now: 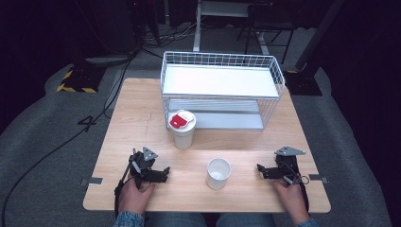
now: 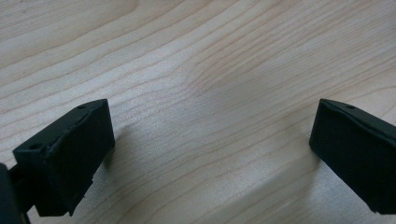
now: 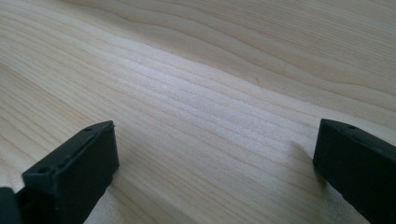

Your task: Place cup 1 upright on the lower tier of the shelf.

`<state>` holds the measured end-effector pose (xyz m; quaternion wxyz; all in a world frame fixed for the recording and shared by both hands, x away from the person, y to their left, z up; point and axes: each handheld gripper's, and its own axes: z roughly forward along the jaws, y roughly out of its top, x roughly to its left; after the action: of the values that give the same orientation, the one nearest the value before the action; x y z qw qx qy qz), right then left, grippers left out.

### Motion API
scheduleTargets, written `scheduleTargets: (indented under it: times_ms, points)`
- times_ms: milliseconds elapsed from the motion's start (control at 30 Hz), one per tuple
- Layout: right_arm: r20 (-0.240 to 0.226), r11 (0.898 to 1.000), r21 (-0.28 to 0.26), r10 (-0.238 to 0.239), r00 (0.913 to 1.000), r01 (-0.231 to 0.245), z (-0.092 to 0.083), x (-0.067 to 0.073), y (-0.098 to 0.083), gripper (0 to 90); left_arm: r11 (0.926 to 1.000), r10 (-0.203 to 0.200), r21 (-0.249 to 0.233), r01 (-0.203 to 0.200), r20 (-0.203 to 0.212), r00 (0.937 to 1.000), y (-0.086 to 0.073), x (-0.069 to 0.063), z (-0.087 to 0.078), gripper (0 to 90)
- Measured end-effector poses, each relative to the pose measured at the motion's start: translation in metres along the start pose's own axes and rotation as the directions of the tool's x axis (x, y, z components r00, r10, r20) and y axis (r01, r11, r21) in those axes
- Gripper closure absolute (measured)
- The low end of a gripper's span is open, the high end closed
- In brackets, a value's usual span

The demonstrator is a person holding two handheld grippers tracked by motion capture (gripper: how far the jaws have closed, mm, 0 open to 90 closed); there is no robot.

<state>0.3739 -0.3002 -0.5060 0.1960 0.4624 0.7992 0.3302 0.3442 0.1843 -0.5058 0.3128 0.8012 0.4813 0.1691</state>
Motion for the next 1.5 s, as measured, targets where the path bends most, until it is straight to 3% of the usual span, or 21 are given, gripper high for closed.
scheduleTargets:
  times_ms: [1167, 1267, 1500]
  points:
    - [-0.022, 1.000, -0.006, 0.001, 0.9998, -0.001, 0.001, -0.003, 0.002, 0.1, 0.9999, -0.015, -0.005, 0.015, -0.014, 0.9998, 0.001, 0.000, 0.001, 0.6]
    - [-0.015, 0.999, -0.033, 0.013, 0.9998, -0.014, -0.002, -0.004, 0.001, 0.0, 0.9999, -0.014, -0.004, 0.014, -0.014, 0.9998, 0.001, 0.000, 0.001, 0.6]
    - [-0.021, 0.996, -0.088, -0.008, 0.9997, 0.006, -0.015, -0.002, 0.005, 0.0, 0.9999, -0.015, -0.005, 0.015, -0.014, 0.9998, 0.001, 0.000, 0.001, 0.6]
